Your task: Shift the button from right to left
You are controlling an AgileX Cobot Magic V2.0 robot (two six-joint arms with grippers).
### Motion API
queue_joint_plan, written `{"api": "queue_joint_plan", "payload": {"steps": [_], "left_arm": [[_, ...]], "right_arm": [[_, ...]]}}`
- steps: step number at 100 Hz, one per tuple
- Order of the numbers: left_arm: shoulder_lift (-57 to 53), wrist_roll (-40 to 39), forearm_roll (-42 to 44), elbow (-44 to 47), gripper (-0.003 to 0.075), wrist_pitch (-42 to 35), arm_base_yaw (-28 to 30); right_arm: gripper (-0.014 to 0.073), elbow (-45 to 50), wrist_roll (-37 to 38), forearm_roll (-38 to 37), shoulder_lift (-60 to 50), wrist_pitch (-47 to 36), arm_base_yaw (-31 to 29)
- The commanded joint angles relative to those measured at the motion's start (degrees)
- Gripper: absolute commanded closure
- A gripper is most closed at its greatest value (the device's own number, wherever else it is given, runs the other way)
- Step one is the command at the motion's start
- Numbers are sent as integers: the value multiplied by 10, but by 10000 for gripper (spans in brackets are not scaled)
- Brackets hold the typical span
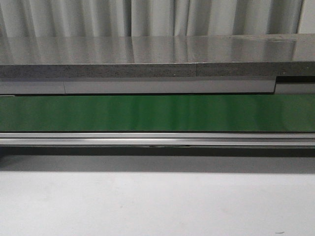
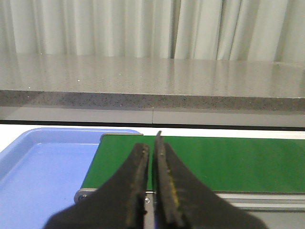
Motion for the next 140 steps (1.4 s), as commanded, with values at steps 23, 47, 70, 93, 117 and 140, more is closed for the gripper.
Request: {"api": "queue_joint_plan", "payload": {"steps": [23,47,70,93,117,140], "left_arm": [[-21,-3,-5,24,715,-46,0],[-21,-3,-5,24,715,-46,0],[-21,-3,-5,24,715,-46,0],[-21,-3,-5,24,715,-46,0],[-21,-3,-5,24,715,-46,0],[-21,-3,-5,24,715,-46,0]], "right_arm": [[662,0,-2,-4,-10,-42,-4],[662,0,-2,-4,-10,-42,-4],[662,0,-2,-4,-10,-42,-4],[662,-6,-2,-4,-10,-92,-4],[662,-115,-2,3,7,33,-4],[662,-286,-2,7,120,188,-4]]}}
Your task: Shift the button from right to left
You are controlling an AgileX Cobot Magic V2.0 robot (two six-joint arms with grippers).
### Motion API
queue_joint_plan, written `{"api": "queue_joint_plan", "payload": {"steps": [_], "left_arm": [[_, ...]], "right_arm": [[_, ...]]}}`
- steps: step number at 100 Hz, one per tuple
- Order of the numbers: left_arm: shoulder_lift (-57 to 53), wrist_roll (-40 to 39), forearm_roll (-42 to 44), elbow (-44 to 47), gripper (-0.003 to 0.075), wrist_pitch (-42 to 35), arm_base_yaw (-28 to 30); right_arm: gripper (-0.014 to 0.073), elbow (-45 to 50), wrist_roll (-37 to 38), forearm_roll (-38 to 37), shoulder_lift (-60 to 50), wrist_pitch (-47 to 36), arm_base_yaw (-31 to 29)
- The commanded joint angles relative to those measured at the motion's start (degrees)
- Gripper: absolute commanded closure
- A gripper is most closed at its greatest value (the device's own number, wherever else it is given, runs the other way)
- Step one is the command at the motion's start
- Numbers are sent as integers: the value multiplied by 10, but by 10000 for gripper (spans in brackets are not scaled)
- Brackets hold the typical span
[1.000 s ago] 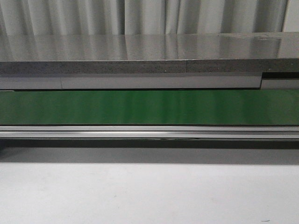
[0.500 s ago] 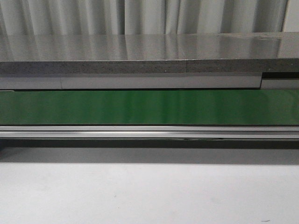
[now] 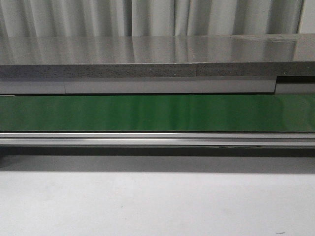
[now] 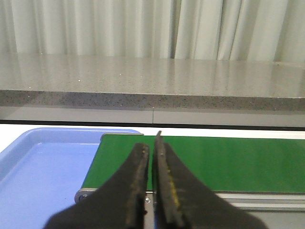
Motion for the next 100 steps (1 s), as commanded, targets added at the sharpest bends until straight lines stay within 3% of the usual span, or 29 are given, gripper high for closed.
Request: {"api": "queue_joint_plan", "payload": {"steps": [1,25,45,100], "left_arm": [[-21,-3,-5,24,715,-46,0],[-21,-3,-5,24,715,-46,0],[-21,-3,-5,24,715,-46,0],[-21,-3,-5,24,715,-46,0]], "right_arm": [[662,-76,-2,3,59,30,-4],[662,-249,33,3,225,203,-4],[662,-331,33,6,346,317,-4],[662,-347,33,50,535,314,-4]]}}
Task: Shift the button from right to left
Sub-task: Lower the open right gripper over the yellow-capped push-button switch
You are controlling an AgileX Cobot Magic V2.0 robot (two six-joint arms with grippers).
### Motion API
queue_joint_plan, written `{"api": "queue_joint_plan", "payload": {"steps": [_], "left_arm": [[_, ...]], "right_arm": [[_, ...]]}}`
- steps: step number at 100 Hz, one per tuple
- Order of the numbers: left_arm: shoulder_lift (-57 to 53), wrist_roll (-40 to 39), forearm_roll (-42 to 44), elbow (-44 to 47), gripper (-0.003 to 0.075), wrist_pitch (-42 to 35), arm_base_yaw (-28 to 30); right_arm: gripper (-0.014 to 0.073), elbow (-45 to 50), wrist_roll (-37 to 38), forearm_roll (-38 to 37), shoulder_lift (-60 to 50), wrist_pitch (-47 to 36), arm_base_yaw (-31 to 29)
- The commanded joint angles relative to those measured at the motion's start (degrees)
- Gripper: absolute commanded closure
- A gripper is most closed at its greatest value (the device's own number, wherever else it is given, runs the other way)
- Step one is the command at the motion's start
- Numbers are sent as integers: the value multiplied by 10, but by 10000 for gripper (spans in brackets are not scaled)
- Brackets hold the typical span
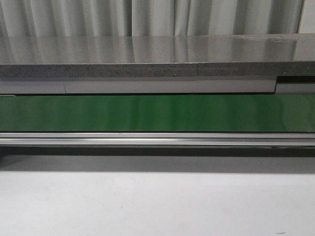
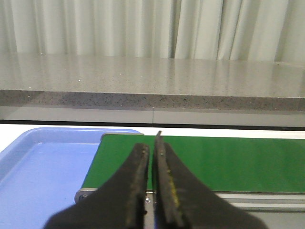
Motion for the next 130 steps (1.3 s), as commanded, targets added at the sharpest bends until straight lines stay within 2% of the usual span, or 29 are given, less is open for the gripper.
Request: {"api": "queue_joint_plan", "payload": {"steps": [1,11,21,28,40,47,54,71,87,105,130], "left_arm": [[-21,-3,-5,24,715,-46,0],[-21,-3,-5,24,715,-46,0],[-21,-3,-5,24,715,-46,0],[-21,-3,-5,24,715,-46,0],[-21,-3,-5,24,715,-46,0],[-21,-3,-5,24,715,-46,0],[-21,-3,-5,24,715,-46,0],[-21,-3,-5,24,715,-46,0],[-21,-3,-5,24,715,-46,0],[-21,-3,-5,24,715,-46,0],[-21,-3,-5,24,715,-46,0]], "right_arm": [[660,-19,0,4,11,-28,-4],[636,-19,0,3,21,-26,-4],[542,-19,0,5,22,-14,-4],[424,-19,0,5,22,-12,-4],[169,-19,0,5,22,-12,-4],[63,-19,0,5,22,-13,-4],[6,-19,0,8,22,-16,-4],[1,-21,0,8,22,-51,-5],[1,-47,8,-34,31,-98,-12],[1,-98,7,-74,66,-99,-83],[1,-127,-68,-75,134,-103,-187]]}}
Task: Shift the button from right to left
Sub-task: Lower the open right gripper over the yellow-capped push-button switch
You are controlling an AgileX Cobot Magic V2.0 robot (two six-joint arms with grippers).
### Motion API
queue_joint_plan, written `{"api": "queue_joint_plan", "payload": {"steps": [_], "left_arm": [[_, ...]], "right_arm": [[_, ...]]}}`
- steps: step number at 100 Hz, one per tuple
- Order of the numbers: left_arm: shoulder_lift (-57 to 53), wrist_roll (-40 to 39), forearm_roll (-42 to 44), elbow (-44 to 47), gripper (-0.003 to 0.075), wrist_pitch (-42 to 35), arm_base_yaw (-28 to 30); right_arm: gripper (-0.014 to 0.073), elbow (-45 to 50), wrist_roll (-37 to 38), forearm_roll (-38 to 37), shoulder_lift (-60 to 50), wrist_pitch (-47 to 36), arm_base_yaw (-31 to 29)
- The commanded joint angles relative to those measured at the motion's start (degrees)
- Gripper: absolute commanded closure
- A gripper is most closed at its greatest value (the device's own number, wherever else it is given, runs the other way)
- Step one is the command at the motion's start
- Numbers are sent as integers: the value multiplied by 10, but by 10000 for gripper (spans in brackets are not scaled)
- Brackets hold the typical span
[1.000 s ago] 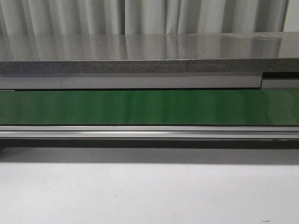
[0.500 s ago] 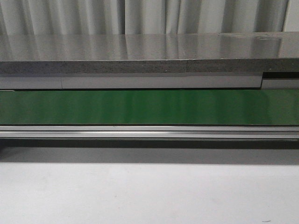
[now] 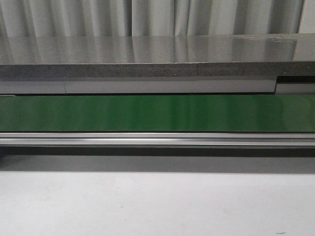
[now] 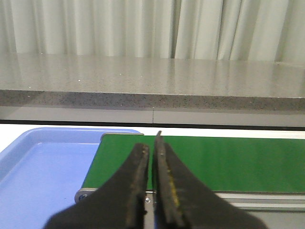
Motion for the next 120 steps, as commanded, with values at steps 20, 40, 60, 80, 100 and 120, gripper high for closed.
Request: {"api": "queue_joint_plan", "payload": {"steps": [20,40,60,80,100,120], "left_arm": [[-21,-3,-5,24,715,-46,0],[-21,-3,-5,24,715,-46,0],[-21,-3,-5,24,715,-46,0],[-21,-3,-5,24,715,-46,0],[-21,-3,-5,24,715,-46,0],[-21,-3,-5,24,715,-46,0]], "right_arm": [[1,-23,-71,-5,71,-90,-81],[1,-51,-101,2,136,-106,-111],[1,-79,-195,17,194,-91,-117],[1,-83,-213,26,235,-92,-130],[1,-83,-264,92,262,-91,-164],[1,-83,-333,161,282,-85,-179]]}}
